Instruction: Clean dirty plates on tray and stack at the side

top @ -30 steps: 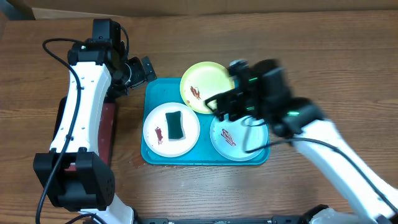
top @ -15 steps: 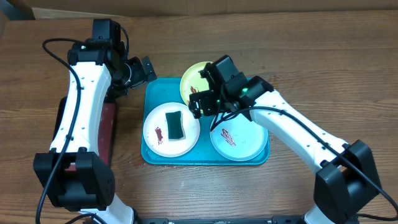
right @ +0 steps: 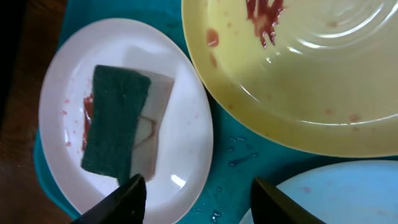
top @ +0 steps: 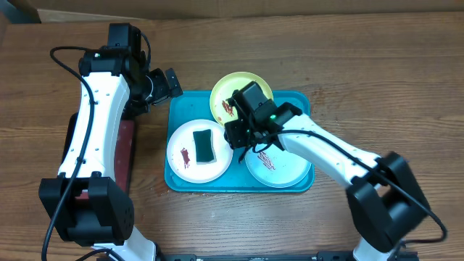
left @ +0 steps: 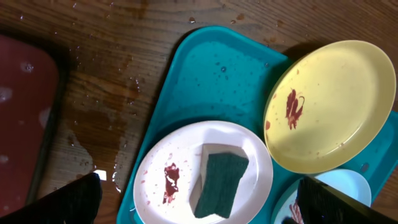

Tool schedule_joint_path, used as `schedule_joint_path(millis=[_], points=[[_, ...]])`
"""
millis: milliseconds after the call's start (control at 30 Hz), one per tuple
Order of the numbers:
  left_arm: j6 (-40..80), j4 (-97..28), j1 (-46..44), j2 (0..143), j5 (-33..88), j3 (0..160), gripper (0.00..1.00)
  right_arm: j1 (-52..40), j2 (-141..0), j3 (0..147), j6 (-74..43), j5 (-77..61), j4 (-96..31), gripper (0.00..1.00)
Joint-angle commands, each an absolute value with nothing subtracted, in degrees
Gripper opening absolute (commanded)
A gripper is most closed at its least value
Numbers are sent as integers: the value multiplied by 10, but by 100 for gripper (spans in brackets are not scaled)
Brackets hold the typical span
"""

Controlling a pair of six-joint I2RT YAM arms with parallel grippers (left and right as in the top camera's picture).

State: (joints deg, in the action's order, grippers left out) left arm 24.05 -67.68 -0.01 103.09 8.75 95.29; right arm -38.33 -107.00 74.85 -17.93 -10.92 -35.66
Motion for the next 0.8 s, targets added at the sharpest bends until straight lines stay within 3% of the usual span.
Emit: schedule_joint_path(millis=[0, 767], points=[[245, -672, -4, 1023, 90, 960, 100, -383, -1104, 745, -173, -111, -356, 59], [249, -672, -4, 1023, 90, 960, 100, -386, -1132, 797, -128, -117, -373, 66]])
